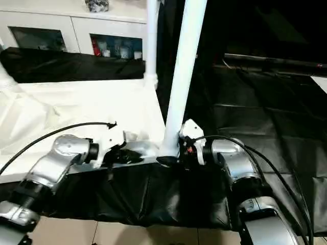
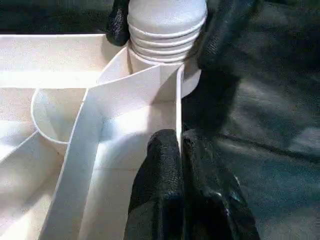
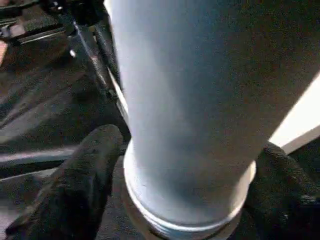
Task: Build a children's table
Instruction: Rotate leg to tighten
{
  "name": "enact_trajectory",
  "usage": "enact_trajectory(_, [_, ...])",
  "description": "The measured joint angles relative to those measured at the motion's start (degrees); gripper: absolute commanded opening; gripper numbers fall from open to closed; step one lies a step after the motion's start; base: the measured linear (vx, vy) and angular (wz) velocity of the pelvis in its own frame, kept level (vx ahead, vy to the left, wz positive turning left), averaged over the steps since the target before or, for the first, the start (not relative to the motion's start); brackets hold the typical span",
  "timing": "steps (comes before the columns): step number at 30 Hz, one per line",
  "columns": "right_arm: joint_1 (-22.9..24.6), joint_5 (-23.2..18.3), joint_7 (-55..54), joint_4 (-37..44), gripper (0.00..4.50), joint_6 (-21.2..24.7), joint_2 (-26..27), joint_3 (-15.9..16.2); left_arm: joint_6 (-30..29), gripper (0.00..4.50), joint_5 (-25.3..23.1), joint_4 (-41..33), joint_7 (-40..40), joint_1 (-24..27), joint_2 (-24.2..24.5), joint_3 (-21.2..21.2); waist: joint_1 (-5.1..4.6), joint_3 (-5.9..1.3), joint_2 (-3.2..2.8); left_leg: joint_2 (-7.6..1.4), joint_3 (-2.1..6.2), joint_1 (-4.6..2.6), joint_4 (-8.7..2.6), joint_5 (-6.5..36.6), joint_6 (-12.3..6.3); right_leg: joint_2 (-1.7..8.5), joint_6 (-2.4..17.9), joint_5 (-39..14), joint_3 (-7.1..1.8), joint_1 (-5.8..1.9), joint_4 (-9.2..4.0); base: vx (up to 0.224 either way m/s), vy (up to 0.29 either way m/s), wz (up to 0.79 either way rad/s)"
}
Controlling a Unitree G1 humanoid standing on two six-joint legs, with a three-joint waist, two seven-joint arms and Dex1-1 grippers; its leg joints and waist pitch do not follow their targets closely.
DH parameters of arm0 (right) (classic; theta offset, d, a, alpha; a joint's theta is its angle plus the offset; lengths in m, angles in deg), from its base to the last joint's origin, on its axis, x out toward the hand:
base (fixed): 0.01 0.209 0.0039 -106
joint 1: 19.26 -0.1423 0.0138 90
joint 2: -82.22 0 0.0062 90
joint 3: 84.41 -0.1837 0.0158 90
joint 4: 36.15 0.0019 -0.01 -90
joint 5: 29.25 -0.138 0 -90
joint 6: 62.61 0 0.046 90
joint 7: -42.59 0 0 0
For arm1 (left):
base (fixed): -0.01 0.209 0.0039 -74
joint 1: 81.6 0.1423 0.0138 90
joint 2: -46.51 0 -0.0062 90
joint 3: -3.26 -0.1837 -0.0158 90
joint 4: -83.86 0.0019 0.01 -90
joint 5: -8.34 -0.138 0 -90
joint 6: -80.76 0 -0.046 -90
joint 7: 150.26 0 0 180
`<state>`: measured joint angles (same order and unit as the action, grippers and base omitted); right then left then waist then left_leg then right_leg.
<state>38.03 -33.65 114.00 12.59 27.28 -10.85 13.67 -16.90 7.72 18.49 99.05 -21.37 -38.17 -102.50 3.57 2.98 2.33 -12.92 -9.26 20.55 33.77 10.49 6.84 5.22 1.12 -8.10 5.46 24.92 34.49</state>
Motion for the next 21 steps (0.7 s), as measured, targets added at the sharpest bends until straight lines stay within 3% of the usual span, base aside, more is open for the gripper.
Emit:
enact_trajectory(5, [1.3,-0.3,0.35,1.48,2.88,0.66,-0.33,0.31,-0.22,0.0,0.24,-0.29,0.73,0.28,0.1,-0.47,0.06,-0.01,0.01,0.0,0.0,0.0,0.0,0.0,0.0,0.0,0.0,0.0,-0.01,-0.01,0.01,0.0,0.0,0.0])
enact_trajectory(10, [1.4,-0.07,-2.87,1.47,2.77,1.51,0.45,-0.55,-0.02,0.0,-0.87,0.15,-2.95,0.19,-1.47,-0.21,0.12,-0.02,-0.01,0.02,-0.06,-0.03,0.06,0.0,0.0,0.03,-0.01,0.0,-0.1,-0.06,0.02,0.0,0.0,0.0])
enact_trajectory(17, [-1.88,1.17,-29.56,-5.55,2.74,2.26,8.87,-6.35,-2.85,0.0,-4.36,5.34,-18.74,-2.93,-8.29,1.42,-1.16,-0.03,0.03,0.03,-0.14,-0.15,0.14,-0.01,0.02,0.03,-0.03,-0.01,-0.11,-0.03,0.0,0.0,0.0,0.0])
enact_trajectory(21, [-3.46,1.15,-38.97,-7.56,2.74,2.4,12.18,-8.57,-4.81,0.0,-5.48,6.42,-23.84,-4.16,-10.93,1.9,-1.37,-0.04,0.01,0.02,-0.15,-0.1,0.09,0.0,0.0,0.03,-0.03,-0.01,-0.11,0.01,-0.02,0.0,0.0,0.0])
